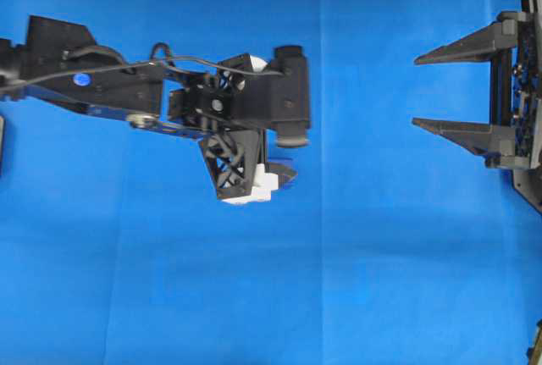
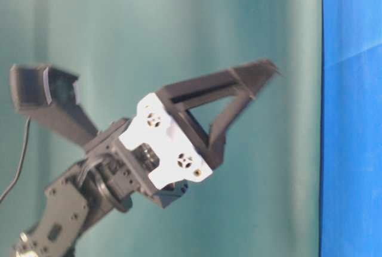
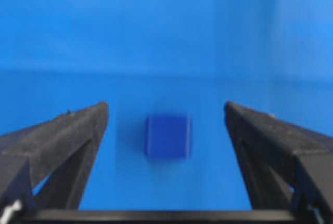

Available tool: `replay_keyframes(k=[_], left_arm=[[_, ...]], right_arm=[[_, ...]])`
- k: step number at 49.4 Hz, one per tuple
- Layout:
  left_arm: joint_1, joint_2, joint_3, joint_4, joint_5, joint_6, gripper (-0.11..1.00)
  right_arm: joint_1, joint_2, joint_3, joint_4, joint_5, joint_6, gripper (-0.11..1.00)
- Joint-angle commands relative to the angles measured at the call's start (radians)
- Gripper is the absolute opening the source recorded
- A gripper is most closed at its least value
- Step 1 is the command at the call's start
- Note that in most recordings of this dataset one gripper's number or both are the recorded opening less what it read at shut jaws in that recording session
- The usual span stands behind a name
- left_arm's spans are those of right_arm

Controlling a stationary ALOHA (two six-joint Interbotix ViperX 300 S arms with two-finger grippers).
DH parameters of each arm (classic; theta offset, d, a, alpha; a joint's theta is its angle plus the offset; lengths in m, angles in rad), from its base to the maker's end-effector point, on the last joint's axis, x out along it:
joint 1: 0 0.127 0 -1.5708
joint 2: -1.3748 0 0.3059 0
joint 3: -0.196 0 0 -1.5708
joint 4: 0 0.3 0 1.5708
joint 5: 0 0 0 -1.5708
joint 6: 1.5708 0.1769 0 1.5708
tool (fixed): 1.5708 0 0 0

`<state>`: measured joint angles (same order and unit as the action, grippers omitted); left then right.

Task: Handover the blue block to the right arm after grasping it with the left arm, then place it in the designated position.
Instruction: 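Reach the left gripper over the blue cube and lower around it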

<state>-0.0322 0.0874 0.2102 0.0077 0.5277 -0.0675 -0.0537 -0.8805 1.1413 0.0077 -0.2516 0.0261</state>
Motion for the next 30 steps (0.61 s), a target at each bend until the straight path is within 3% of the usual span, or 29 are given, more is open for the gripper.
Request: replay_keyframes(k=[1, 11, 30], left_arm=[[-0.003, 0.003, -0.077, 0.003, 0.094, 0.002, 0.93], [-0.003, 0.044, -0.167, 0.006, 0.244, 0.008, 0.93], [-0.003, 0.051, -0.176, 0.006, 0.249, 0.000, 0.93]], right_arm=[[-0.003, 0.009, -0.026, -0.002, -0.005, 0.000, 0.97], [-0.003, 0.015, -0.028, -0.002, -0.005, 0.000, 0.98], [-0.003, 0.015, -0.029, -0.003, -0.005, 0.000, 0.98]])
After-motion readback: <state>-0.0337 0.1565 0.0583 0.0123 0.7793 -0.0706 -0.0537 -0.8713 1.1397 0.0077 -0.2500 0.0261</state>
